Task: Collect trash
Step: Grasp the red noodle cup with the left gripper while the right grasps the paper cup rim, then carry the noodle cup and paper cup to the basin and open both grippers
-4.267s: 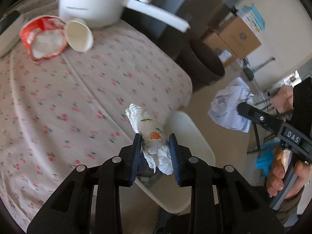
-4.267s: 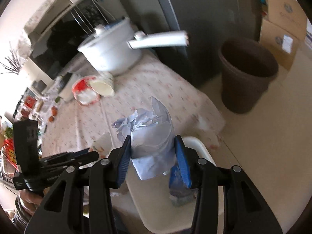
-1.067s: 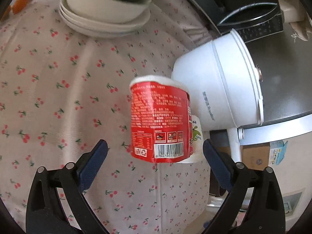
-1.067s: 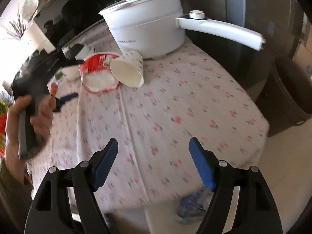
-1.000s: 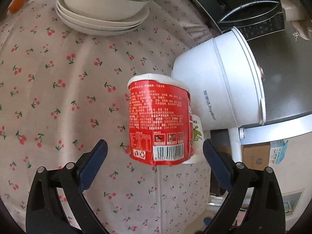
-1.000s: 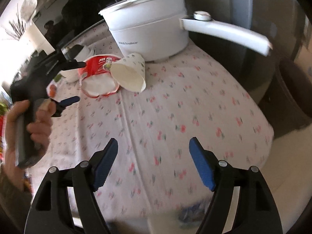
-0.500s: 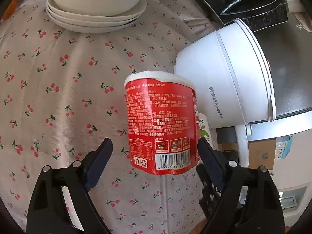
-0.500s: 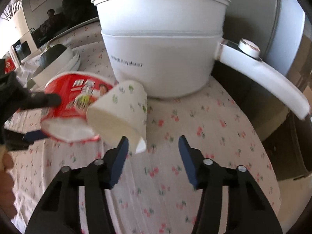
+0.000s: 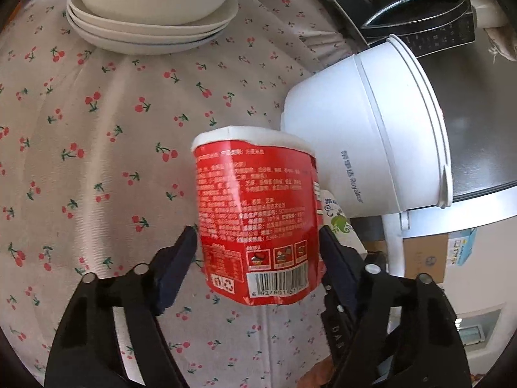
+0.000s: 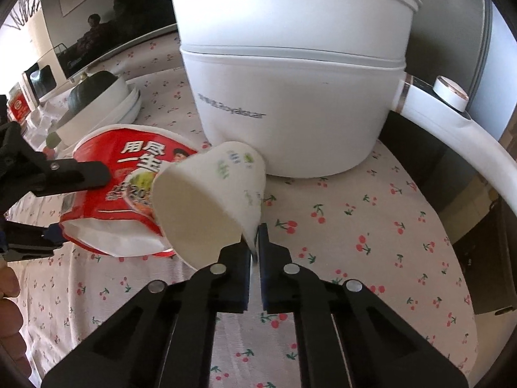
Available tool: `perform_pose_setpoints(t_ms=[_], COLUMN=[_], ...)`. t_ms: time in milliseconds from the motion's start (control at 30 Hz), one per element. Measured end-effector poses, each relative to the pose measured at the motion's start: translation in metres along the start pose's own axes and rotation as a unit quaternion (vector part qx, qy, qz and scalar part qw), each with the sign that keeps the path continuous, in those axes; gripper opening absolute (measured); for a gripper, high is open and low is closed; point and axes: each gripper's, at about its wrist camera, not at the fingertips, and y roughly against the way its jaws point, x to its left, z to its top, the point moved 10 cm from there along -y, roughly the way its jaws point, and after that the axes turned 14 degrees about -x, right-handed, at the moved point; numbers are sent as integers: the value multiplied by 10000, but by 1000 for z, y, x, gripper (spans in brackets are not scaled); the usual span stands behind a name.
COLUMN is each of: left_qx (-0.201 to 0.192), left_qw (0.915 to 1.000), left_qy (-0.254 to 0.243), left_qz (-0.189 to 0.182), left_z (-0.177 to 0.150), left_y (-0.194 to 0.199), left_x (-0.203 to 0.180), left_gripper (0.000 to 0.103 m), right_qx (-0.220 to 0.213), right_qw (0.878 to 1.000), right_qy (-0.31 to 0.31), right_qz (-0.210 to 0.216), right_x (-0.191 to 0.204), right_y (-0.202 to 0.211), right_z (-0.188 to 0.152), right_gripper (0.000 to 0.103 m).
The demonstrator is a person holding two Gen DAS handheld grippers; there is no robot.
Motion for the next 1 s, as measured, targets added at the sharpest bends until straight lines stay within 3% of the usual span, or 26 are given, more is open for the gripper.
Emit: perform_pose_setpoints(t_ms=[200, 333, 667, 867, 1000], left_qx=[-42, 10, -80, 175, 224], left_qw=[9999, 9992, 9976, 9955, 9886], left_qy=[-141, -335, -678, -912, -1466], left_qz=[89, 223, 119, 177, 275], left_z=[2, 2, 6, -18, -38], left_y=[5, 11, 40, 52, 64], left_x=[2, 3, -9, -16, -29], left_gripper=[67, 65, 65, 65, 66], right_qx=[18, 33, 72, 45, 17], right_qw=[9992, 9993, 9998, 10000, 9998], right_qy=[385, 364, 156, -24, -173], right_qz=[-59, -12, -40, 48, 54], right_x=[7, 8, -14, -26, -38], right_y=[0, 8, 37, 75, 105], right_z=[-3, 0, 4, 6, 6], right_gripper=[3, 3, 3, 3, 3])
